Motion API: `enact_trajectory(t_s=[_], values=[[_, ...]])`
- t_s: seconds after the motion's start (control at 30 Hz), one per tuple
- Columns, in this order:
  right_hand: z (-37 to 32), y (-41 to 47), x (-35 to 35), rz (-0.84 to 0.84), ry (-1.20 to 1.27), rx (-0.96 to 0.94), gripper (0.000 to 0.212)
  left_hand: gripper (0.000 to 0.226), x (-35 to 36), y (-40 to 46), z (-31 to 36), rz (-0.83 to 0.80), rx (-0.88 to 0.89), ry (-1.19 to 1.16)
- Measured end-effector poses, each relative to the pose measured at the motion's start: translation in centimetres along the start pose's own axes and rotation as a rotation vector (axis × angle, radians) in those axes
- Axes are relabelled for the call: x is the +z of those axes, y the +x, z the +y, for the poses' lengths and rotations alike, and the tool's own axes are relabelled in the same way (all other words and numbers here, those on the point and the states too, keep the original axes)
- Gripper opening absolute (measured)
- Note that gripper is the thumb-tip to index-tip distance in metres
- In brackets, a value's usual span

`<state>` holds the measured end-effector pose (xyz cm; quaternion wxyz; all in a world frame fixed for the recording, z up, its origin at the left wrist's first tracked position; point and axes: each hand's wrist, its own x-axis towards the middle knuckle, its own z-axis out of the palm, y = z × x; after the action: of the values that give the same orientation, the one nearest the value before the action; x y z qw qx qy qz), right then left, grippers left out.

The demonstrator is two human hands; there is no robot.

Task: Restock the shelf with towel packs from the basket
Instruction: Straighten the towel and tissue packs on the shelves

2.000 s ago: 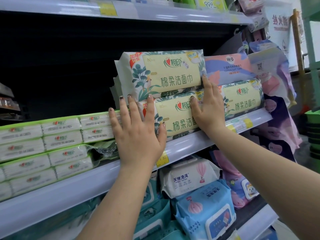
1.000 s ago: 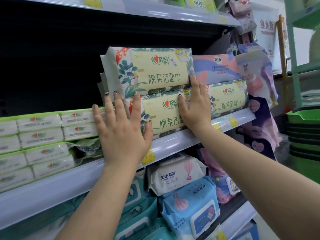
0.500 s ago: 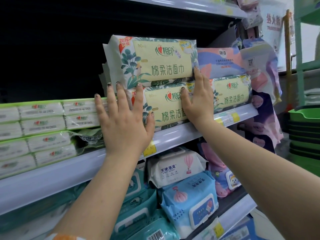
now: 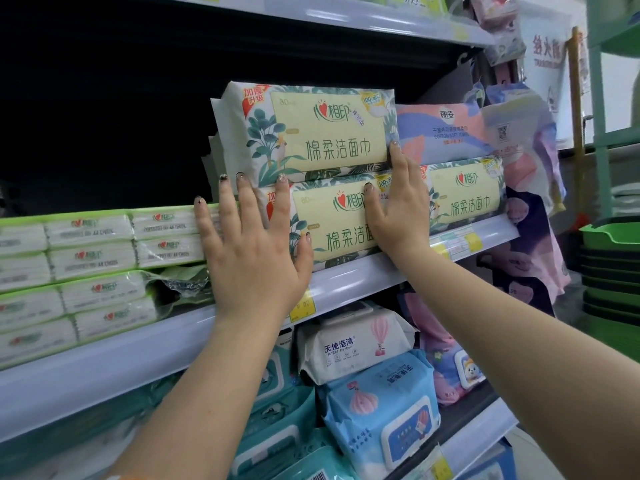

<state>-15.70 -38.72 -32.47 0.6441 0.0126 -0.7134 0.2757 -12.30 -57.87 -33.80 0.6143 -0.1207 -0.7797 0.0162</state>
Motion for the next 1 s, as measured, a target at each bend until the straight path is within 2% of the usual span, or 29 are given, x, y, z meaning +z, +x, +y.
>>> enact_trajectory(t_s=[0.43, 0.7, 0.8, 0.87, 1.0], values=[[-1.4, -0.6, -1.6, -0.121, -0.041, 0.059, 0.076, 0.065, -0.4, 0.1, 0.3, 0.024, 0.063, -0.032], [-2.9, -3.3, -4.6, -0.326, 0.023, 0.133, 0.091, 0.058, -1.8, -0.6, 0.2, -0.03, 0.064, -0.158], [-3.3, -4.7, -5.1, -0.415, -0.069, 0.061, 0.085, 0.052, -3.1, -2.5, -0.5, -0.058, 0.082, -0.197], [-4.3, -5.8, -5.1, -0.427, -0.031, -0.044, 0.07, 0.05, -4.3, -4.4, -1.7, -0.098, 0.077, -0.184], [-7.6, -7.3, -3.8, -0.161, 0.096, -0.364, 0.039, 0.047, -6.7, -7.7, -6.1, -0.192, 0.044, -0.144]])
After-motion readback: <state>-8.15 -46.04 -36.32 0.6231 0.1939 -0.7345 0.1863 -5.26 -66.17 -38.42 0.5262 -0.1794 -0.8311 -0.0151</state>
